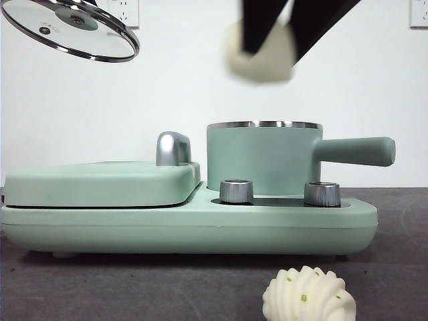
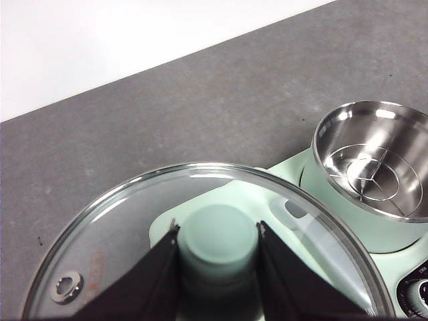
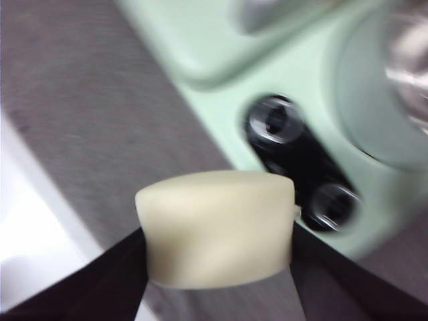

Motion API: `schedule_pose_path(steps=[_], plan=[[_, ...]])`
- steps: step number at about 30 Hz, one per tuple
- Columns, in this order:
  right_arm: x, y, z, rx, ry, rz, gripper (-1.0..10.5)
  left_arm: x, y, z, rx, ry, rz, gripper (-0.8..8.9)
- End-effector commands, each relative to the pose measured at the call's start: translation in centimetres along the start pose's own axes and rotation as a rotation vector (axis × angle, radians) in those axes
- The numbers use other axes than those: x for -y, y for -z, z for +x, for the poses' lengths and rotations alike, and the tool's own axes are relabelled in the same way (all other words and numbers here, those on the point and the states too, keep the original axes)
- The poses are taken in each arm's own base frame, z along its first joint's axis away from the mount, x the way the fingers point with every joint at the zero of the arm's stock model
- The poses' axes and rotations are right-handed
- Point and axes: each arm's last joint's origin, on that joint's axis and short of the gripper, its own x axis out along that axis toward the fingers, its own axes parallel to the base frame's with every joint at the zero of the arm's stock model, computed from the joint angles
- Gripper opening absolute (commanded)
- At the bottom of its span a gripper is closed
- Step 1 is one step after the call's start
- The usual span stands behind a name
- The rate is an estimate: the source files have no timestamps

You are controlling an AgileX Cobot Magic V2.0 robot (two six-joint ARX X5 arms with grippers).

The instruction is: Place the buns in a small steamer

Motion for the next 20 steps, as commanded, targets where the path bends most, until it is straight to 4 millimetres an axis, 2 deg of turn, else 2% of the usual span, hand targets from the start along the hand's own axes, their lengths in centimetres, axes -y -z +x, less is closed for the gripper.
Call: schedule_pose_path(steps=[1,4,9,13,20], plan=[[1.7,-1.3,-1.6,0.003,0.035,0.093,3.0,0.0,-0.7,-0.4,0.045,-0.007,0.018,0.15],[4.3,-2.6,-2.4,0.035,0.066,0.163,3.0,0.0,-0.7,-0.4,0.045,-0.006,0.018,0.16],[8.4,-5.2,-1.7,0.070,0.055,0.227,3.0,0.0,-0.7,-0.4,0.044,-0.007,0.018,0.15],[11.0,-7.4,0.4,0.067,0.047,0.246,3.0,0.0,-0.7,-0.4,0.044,-0.007,0.017,0.16],[13.2,-10.1,5.2,0.044,0.044,0.233,3.0,0.0,-0.7,-0.4,0.044,-0.007,0.017,0.16]])
